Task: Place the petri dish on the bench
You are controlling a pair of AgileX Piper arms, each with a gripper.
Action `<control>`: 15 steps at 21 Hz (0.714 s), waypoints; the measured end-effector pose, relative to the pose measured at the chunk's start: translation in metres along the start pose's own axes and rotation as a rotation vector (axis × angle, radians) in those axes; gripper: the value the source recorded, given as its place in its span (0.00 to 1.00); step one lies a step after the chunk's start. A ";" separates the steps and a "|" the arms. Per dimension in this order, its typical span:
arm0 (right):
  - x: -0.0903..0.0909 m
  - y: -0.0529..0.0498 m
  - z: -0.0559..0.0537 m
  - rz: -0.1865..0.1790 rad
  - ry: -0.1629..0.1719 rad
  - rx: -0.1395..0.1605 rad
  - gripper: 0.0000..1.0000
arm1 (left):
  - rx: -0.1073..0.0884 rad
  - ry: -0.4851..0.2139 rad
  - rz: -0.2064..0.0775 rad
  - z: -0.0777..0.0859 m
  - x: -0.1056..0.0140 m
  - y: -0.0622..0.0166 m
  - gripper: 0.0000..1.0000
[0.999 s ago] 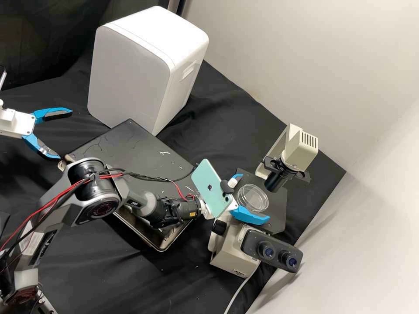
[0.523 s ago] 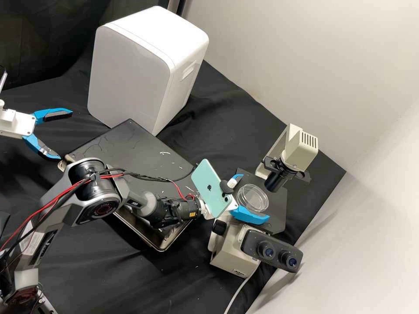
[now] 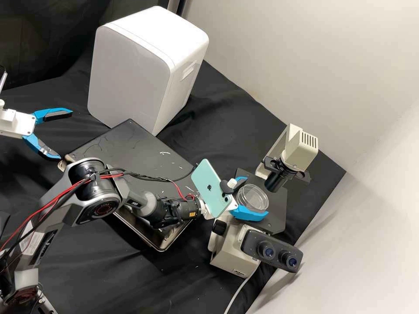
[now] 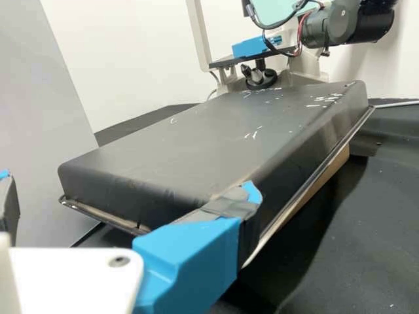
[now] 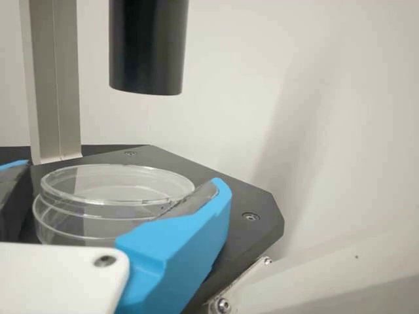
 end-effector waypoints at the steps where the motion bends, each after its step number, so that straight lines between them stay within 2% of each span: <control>1: 0.000 0.000 0.000 0.000 0.000 0.000 0.00 | 0.000 0.000 0.000 0.000 0.000 0.0000 1.00; 6: 0.000 0.000 0.000 0.000 0.000 0.016 0.00 | 0.000 0.001 0.000 0.000 0.000 0.0000 1.00; 15: -0.001 -0.001 0.002 -0.006 -0.005 0.022 0.00 | 0.000 0.001 0.000 0.000 0.000 0.0000 1.00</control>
